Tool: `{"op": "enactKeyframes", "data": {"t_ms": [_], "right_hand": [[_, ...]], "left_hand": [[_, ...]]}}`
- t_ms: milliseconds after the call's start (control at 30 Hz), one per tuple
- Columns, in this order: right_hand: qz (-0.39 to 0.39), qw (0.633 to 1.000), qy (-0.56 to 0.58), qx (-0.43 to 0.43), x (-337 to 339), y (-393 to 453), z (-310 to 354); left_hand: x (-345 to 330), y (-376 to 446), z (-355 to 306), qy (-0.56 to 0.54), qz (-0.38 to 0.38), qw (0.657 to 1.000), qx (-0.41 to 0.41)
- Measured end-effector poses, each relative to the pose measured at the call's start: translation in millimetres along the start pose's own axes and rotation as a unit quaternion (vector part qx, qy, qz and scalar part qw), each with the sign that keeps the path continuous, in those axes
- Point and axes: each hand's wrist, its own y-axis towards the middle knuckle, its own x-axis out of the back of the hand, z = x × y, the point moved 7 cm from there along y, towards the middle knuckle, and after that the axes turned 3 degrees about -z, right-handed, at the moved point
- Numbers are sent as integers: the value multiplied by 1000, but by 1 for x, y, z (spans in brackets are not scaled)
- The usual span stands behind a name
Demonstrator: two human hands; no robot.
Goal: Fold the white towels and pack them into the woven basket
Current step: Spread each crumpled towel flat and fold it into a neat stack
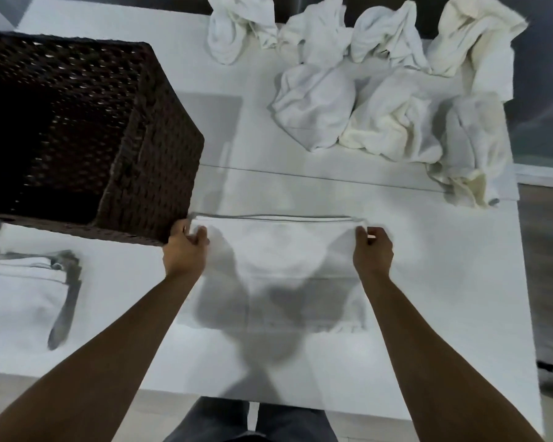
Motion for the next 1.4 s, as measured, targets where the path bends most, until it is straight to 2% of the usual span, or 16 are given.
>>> {"op": "enactKeyframes", "data": {"t_ms": [67, 133, 200, 267, 333, 367, 433, 500, 700, 900, 1000, 1133, 1267, 1400], "right_hand": [[-17, 999, -21, 18, 2, 0, -1], [-74, 982, -90, 151, 9, -4, 9], [-81, 923, -172, 334, 3, -16, 33], [15, 846, -218, 486, -23, -29, 47], [102, 775, -272, 561, -45, -34, 38], [128, 759, -293, 567, -51, -32, 32], [137, 768, -313, 542, -53, -22, 24], [113, 788, -323, 512, -49, -19, 21], [51, 819, -393, 414, -29, -55, -20], [-12, 846, -377, 376, -8, -136, -89], [6, 875, -351, 334, -15, -178, -105], [41, 898, -320, 299, -16, -203, -111], [52, 864, -361, 348, -16, -217, -111], [42, 834, -399, 379, -11, -225, -114]], "left_hand": [[-8, -14, 0, 34, 31, 996, -74], [-18, -47, 3, 119, 53, 973, -191], [-31, -89, 6, 219, 56, 927, -300], [-51, -130, 12, 253, 104, 885, -378], [-71, -163, 26, 271, 158, 854, -414], [-76, -170, 32, 287, 168, 847, -414], [-81, -168, 34, 312, 164, 849, -393], [-84, -160, 32, 331, 157, 850, -378], [-77, -133, 17, 361, 109, 831, -409], [-83, -118, 10, 381, 124, 796, -454], [-85, -114, 16, 403, 133, 773, -471], [-80, -123, 24, 404, 150, 768, -473], [-61, -154, 49, 356, 127, 772, -510], [-34, -194, 107, 299, 142, 802, -497]]}}
